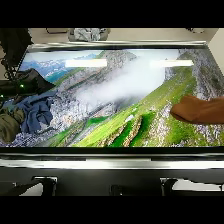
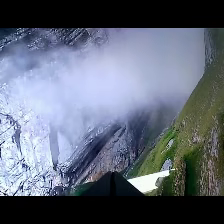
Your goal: Fold the shirts.
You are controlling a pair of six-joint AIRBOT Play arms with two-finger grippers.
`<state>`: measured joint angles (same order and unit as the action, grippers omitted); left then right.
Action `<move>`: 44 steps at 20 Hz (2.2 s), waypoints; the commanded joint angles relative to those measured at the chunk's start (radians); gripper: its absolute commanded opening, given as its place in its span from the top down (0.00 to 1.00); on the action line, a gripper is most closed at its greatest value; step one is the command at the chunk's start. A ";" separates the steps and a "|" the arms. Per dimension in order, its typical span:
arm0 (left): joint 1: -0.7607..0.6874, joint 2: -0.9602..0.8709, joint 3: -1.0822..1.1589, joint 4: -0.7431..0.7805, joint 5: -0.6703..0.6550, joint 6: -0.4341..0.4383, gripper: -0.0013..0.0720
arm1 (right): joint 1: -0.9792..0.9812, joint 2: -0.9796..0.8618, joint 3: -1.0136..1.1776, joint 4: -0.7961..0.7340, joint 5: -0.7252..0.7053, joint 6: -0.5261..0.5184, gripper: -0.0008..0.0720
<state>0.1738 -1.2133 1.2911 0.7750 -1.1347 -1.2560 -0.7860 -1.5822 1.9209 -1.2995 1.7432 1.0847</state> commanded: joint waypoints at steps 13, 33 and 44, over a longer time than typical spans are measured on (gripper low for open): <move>-0.034 0.000 -0.001 0.000 -0.010 0.000 0.94 | -0.227 0.187 -0.733 -0.201 -0.098 0.043 0.94; -0.037 0.000 -0.001 0.001 -0.010 0.000 0.94 | -0.225 0.280 -0.995 -0.185 -0.278 0.074 0.80; -0.160 -0.048 0.377 0.868 0.106 -0.328 0.88 | 0.190 0.391 -0.253 -0.224 -0.890 -0.069 0.06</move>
<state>0.0799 -1.2331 1.5204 1.1320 -1.0962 -1.3537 -0.8082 -1.2095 1.4734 -1.5265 1.1313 1.0576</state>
